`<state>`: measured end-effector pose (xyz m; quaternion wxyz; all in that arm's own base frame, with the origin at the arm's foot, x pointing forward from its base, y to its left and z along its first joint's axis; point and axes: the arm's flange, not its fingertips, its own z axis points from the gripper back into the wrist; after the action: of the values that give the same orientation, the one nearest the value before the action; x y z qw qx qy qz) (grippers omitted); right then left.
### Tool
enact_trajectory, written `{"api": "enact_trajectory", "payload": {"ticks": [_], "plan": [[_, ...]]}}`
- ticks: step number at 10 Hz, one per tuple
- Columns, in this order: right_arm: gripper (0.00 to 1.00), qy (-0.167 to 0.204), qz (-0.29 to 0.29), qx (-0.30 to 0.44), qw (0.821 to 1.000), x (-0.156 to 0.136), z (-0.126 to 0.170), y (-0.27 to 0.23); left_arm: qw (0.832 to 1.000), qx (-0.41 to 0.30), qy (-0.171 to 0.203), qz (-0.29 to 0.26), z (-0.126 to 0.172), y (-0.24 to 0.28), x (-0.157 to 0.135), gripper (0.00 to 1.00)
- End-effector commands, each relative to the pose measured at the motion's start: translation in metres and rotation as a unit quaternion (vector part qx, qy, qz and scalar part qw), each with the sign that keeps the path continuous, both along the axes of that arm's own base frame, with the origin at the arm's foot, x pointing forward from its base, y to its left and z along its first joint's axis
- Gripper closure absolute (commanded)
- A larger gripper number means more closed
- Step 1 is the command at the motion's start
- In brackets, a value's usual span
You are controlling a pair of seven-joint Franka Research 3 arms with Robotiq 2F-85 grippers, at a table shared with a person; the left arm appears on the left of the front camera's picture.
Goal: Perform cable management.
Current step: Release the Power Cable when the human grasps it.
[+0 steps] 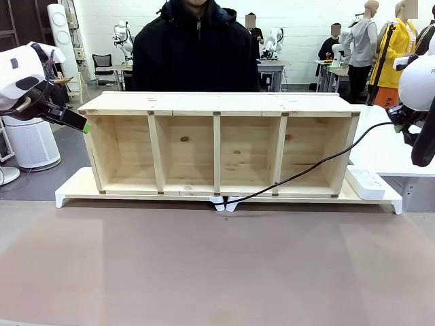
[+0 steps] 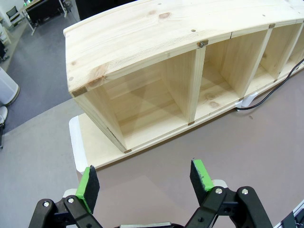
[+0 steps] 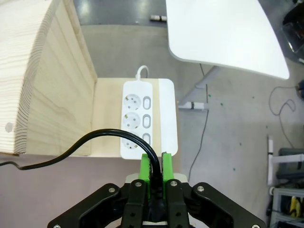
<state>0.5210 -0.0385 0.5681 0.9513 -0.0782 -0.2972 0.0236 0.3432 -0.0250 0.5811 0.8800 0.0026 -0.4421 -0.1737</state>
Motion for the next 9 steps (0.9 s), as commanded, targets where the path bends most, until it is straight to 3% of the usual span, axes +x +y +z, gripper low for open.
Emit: {"api": "enact_trajectory", "payload": {"ticks": [1, 9], "plan": [[0.87, -0.004, -0.002, 0.001, 1.000, -0.0024, 0.0007, -0.0034, 1.000, -0.001, -0.004, 0.000, -0.0003, 0.0007, 0.0005, 0.00], [0.87, -0.004, -0.002, 0.001, 1.000, -0.0024, 0.0007, -0.0034, 1.000, -0.001, -0.004, 0.000, -0.0003, 0.0007, 0.0005, 0.00]]}}
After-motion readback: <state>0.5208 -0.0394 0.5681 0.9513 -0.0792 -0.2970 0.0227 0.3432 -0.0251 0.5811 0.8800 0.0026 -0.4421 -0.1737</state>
